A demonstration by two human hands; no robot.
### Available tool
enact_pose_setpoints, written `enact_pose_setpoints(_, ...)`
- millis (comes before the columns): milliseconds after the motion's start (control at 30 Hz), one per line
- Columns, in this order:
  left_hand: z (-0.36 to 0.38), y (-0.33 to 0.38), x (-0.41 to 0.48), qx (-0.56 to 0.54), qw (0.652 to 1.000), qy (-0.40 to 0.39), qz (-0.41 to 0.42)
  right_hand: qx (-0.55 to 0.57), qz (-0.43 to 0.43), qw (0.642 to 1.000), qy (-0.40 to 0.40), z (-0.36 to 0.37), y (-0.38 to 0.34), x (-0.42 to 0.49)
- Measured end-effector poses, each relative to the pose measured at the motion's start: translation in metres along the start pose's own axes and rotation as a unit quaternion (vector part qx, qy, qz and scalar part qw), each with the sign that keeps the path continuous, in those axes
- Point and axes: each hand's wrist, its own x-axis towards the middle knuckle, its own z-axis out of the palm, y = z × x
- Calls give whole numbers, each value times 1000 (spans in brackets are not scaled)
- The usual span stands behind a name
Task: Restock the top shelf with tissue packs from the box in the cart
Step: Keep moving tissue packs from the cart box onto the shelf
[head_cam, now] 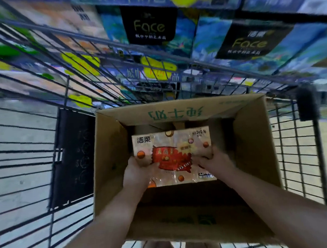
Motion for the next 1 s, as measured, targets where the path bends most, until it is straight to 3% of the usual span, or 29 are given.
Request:
enact_pose_setpoints(333, -47, 23, -90, -59, 993, 87, 57, -2, -117, 993, 13, -33, -51, -78)
enact_pose_setpoints(633, -105, 35, -167, -188, 961, 160, 127, -31, -243, 969, -6, -41, -128, -134)
enact_pose_setpoints(767, -141, 25, -202, -260, 935, 191, 147, -24, -294, 955, -42, -26, -165, -166)
enact_pose_setpoints(1000, -216, 6, -262, -327, 876, 291, 200, -44, -430, 898, -78, 13, -232, -243)
